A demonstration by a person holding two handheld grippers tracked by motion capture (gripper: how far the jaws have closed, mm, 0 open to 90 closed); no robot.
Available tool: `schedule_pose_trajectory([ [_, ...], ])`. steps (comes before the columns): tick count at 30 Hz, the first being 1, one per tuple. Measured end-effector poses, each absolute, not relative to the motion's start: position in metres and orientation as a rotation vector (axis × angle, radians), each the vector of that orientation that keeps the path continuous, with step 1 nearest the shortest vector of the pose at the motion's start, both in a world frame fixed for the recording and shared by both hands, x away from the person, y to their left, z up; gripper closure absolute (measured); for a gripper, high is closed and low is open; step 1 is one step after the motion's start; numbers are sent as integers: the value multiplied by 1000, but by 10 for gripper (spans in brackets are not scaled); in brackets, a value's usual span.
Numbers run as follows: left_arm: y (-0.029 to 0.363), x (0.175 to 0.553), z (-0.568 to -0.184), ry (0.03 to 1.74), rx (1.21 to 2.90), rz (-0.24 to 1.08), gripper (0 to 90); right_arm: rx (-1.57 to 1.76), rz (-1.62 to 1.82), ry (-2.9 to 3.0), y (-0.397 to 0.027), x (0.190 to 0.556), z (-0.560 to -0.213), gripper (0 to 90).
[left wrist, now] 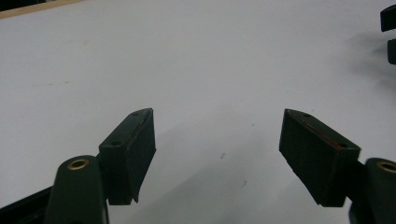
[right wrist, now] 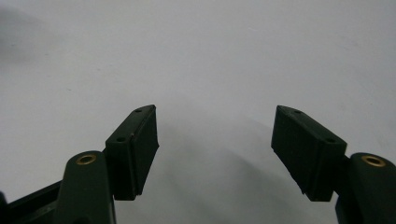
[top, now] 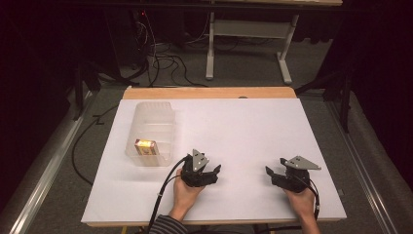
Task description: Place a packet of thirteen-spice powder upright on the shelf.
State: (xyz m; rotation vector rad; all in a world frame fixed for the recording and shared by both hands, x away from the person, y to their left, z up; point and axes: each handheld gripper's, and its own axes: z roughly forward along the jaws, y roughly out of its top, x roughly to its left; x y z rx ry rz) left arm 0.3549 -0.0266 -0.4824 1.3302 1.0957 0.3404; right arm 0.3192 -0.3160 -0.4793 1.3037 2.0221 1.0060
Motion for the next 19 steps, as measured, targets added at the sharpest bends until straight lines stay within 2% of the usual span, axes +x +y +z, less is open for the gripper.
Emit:
schedule_pose_trajectory([
  [19,-26,352,-484,1083,1280,334,278,1268,1006,2012,-315,317,-479,311],
])
